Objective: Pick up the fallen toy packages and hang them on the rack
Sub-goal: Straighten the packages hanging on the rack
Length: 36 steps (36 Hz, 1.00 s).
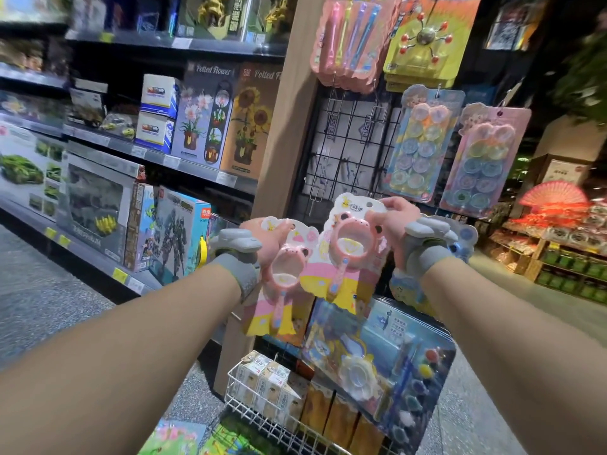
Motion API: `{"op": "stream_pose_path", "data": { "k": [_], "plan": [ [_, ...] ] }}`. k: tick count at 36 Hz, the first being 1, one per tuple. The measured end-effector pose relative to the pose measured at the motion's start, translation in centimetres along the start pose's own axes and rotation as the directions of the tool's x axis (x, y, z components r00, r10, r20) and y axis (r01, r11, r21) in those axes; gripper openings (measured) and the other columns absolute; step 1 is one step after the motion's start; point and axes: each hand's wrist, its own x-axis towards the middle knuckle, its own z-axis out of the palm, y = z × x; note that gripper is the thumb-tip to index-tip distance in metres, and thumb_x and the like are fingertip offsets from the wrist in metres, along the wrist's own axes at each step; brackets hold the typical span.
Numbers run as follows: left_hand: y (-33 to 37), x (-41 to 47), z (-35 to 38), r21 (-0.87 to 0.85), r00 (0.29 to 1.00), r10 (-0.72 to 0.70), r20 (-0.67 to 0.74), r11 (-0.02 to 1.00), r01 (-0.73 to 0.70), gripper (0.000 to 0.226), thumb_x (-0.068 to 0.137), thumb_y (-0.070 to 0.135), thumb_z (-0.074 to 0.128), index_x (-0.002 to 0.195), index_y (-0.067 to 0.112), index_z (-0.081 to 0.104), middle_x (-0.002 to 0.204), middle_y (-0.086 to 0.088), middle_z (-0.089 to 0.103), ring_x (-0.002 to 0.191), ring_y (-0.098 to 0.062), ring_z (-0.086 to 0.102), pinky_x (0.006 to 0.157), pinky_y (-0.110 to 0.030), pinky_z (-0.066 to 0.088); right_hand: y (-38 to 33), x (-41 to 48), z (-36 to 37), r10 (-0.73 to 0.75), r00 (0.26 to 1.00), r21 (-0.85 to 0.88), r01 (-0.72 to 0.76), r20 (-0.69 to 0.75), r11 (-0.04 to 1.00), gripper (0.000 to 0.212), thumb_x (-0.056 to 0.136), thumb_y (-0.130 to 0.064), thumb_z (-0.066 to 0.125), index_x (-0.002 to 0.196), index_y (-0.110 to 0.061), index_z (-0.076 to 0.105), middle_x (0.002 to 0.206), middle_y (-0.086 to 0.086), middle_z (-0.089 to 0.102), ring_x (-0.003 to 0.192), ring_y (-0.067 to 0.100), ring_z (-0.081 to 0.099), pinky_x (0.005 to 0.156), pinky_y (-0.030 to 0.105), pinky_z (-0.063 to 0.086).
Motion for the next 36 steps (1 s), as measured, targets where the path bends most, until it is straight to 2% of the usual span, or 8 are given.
{"op": "stream_pose_path", "data": {
  "k": [5, 9, 13, 17, 24, 28, 32, 36],
  "plan": [
    [0.6, 0.8, -0.7, 0.104, 1.0, 0.022, -0.011, 0.994, -0.021, 0.045, 0.096, 0.046, 0.055, 0.112, 0.006, 0.067, 0.111, -0.013, 0.069, 0.103, -0.034, 0.063, 0.097, -0.045, 0.049, -0.5, 1.9, -0.5, -0.06, 0.997, -0.102, 0.053, -0.058, 0.993, 0.033, 0.083, -0.004, 0.059, 0.115, -0.012, 0.059, 0.102, 0.007, 0.063, 0.075, 0.018, 0.058, 0.077, 0.038, 0.055],
    [0.7, 1.1, -1.5, 0.192, 0.999, 0.032, 0.006, 0.981, -0.033, 0.048, 0.099, 0.045, 0.05, 0.11, 0.002, 0.066, 0.11, -0.017, 0.068, 0.104, -0.034, 0.063, 0.096, -0.045, 0.049, -0.7, 2.6, -0.6, -0.078, 0.992, -0.176, 0.06, -0.099, 0.982, 0.034, 0.084, -0.007, 0.059, 0.117, -0.013, 0.059, 0.106, 0.007, 0.063, 0.084, 0.022, 0.059, 0.076, 0.035, 0.053],
    [0.2, 1.4, -1.9, 0.318, 0.999, 0.022, 0.028, 0.948, -0.03, 0.052, 0.1, 0.049, 0.044, 0.105, 0.001, 0.065, 0.104, -0.019, 0.067, 0.09, -0.03, 0.06, 0.081, -0.041, 0.047, -0.7, 3.0, -0.5, -0.12, 0.988, -0.284, 0.088, -0.1, 0.955, 0.043, 0.084, -0.012, 0.061, 0.126, -0.013, 0.055, 0.114, 0.005, 0.059, 0.094, 0.022, 0.058, 0.074, 0.027, 0.044],
    [-0.1, 1.7, -1.8, 0.291, 0.999, 0.021, 0.032, 0.956, -0.029, 0.051, 0.098, 0.049, 0.05, 0.097, -0.001, 0.063, 0.098, -0.017, 0.067, 0.086, -0.03, 0.06, 0.083, -0.041, 0.049, -0.7, 3.3, -0.1, -0.11, 0.988, -0.286, 0.075, -0.109, 0.955, 0.046, 0.081, -0.014, 0.063, 0.126, -0.013, 0.056, 0.121, 0.006, 0.061, 0.102, 0.024, 0.06, 0.085, 0.033, 0.052],
    [-0.1, 1.9, -1.5, 0.311, 0.999, 0.007, 0.042, 0.95, -0.02, 0.051, 0.097, 0.051, 0.049, 0.103, 0.004, 0.067, 0.102, -0.016, 0.069, 0.092, -0.027, 0.064, 0.088, -0.041, 0.051, -0.9, 3.7, 0.5, -0.05, 0.996, -0.394, 0.015, -0.079, 0.919, 0.057, 0.086, -0.018, 0.062, 0.14, -0.007, 0.045, 0.131, 0.008, 0.054, 0.114, 0.029, 0.056, 0.091, 0.037, 0.05],
    [-0.4, 2.1, -1.4, 0.358, 0.998, 0.004, 0.065, 0.934, -0.027, 0.052, 0.098, 0.052, 0.046, 0.105, 0.004, 0.066, 0.104, -0.015, 0.068, 0.098, -0.029, 0.065, 0.09, -0.041, 0.051, -0.4, 4.5, 0.7, 0.007, 0.999, -0.4, -0.025, -0.047, 0.916, 0.045, 0.091, -0.014, 0.06, 0.132, 0.001, 0.05, 0.13, 0.016, 0.056, 0.116, 0.032, 0.057, 0.098, 0.038, 0.048],
    [-0.8, 2.1, -1.1, 0.382, 0.997, 0.004, 0.071, 0.924, -0.031, 0.053, 0.098, 0.051, 0.046, 0.105, 0.003, 0.065, 0.104, -0.017, 0.067, 0.087, -0.024, 0.059, 0.077, -0.035, 0.045, 0.0, 5.0, 0.8, 0.054, 0.998, -0.42, -0.063, -0.034, 0.905, 0.029, 0.096, -0.011, 0.054, 0.122, 0.0, 0.053, 0.124, 0.016, 0.056, 0.108, 0.026, 0.054, 0.093, 0.035, 0.045],
    [-1.7, 2.1, -0.8, 0.367, 0.996, 0.011, 0.084, 0.929, -0.041, 0.051, 0.099, 0.05, 0.046, 0.106, 0.003, 0.065, 0.106, -0.016, 0.067, 0.097, -0.029, 0.063, 0.084, -0.038, 0.049, 1.6, 6.2, 1.5, -0.006, 0.994, -0.497, -0.047, -0.106, 0.866, 0.033, 0.101, -0.017, 0.045, 0.125, 0.005, 0.052, 0.092, 0.012, 0.048, 0.095, 0.02, 0.04, 0.085, 0.025, 0.03]
  ]
}}
